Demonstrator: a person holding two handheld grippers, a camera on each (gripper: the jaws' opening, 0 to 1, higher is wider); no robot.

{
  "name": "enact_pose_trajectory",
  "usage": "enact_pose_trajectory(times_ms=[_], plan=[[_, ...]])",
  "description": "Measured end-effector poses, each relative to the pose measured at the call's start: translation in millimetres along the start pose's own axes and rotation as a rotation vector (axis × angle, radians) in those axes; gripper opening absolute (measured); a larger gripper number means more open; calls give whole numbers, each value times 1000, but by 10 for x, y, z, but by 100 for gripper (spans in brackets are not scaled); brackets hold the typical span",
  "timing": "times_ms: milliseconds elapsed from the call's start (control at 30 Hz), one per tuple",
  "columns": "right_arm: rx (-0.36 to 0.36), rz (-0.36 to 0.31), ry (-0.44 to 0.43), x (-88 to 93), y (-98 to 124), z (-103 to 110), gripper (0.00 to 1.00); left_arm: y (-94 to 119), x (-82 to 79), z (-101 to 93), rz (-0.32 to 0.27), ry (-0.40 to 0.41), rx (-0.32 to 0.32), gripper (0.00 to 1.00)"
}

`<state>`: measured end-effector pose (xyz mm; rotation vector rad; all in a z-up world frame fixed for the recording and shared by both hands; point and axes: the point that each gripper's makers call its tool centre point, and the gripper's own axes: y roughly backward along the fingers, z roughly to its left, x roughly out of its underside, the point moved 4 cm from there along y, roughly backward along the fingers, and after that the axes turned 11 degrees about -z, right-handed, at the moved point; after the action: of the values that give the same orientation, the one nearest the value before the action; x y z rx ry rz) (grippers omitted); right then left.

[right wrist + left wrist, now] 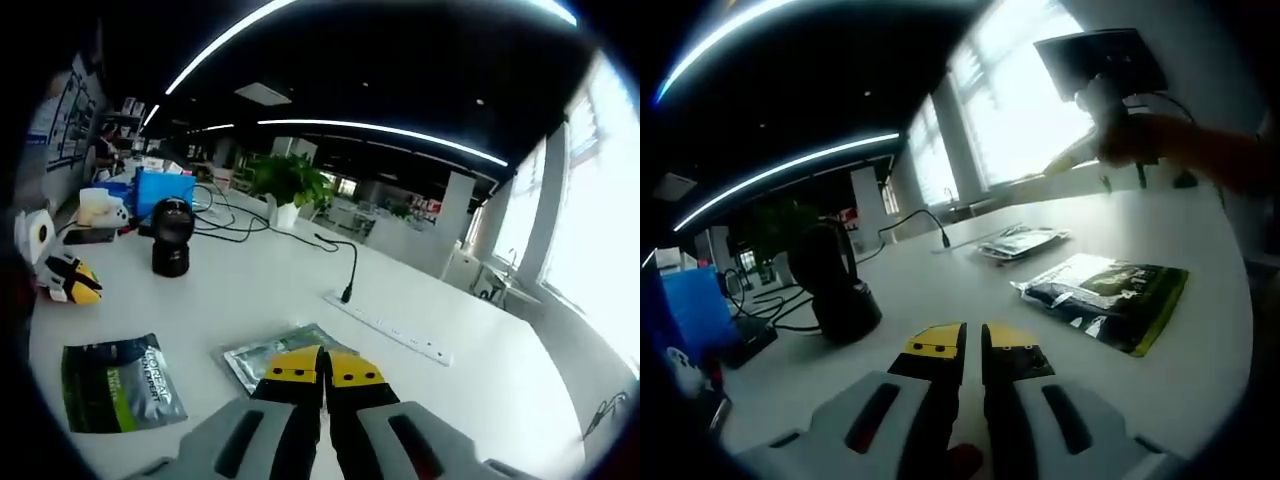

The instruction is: Clip sheet goods on table flip sheet goods clip sheet goods scan sheet goods put sheet goods back to table

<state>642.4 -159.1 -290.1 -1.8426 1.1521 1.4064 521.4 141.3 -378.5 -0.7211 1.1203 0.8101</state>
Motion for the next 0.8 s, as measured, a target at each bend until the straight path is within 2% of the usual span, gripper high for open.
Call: enact_pose_trajectory(times_ms=[233,633,800], plan=[[-19,-52,-22,-78,224,180,0,-4,1,7,3,7,-2,0],[-11,-75,-56,162,473,178,0,-11,-16,8,-4,39,-10,0],[-6,-95,-101,226,675,281,0,-16,-19,-15,-6,34,1,0]])
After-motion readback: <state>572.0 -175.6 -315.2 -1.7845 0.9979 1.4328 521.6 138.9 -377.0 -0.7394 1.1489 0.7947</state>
